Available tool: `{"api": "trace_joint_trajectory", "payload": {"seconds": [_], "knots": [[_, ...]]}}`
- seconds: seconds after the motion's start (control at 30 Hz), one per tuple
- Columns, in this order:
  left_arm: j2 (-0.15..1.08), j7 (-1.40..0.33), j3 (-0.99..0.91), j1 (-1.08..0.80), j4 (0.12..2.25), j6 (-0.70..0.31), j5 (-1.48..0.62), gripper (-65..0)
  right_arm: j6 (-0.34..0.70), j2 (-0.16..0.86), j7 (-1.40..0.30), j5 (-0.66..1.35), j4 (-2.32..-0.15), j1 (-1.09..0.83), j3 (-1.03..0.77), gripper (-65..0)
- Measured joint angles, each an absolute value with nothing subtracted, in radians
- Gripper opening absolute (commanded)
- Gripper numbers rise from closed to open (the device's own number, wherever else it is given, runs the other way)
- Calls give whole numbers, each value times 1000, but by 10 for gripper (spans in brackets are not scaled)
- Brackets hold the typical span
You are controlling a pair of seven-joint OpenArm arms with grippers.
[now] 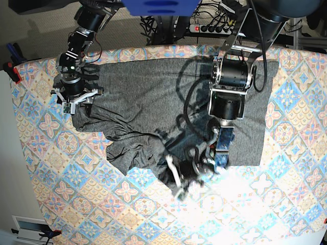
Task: Layout the t-shirt on the table in an organized manner, then fold the t-shirt properly
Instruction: 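Bring the left gripper back and pinch the bunched fabric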
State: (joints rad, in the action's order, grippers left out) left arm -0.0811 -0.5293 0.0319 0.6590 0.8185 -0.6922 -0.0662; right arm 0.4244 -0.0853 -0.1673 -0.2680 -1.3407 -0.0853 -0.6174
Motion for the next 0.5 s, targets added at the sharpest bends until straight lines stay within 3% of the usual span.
{"api": "trace_joint_trajectory", "payload": {"seconds": [0.3, 0.43, 0.5], "knots": [[-25, -693, 31, 555, 1194, -701, -71, -603, 422, -85, -167, -268, -1341, -86, -619, -330], [-35, -657, 38, 581, 1095, -693, 17, -502, 422, -85, -166, -268, -1341, -86, -619, -330], [-67, -624, 38, 556, 1063, -690, 99, -420, 422, -86, -165, -268, -1341, -86, -619, -330]]}}
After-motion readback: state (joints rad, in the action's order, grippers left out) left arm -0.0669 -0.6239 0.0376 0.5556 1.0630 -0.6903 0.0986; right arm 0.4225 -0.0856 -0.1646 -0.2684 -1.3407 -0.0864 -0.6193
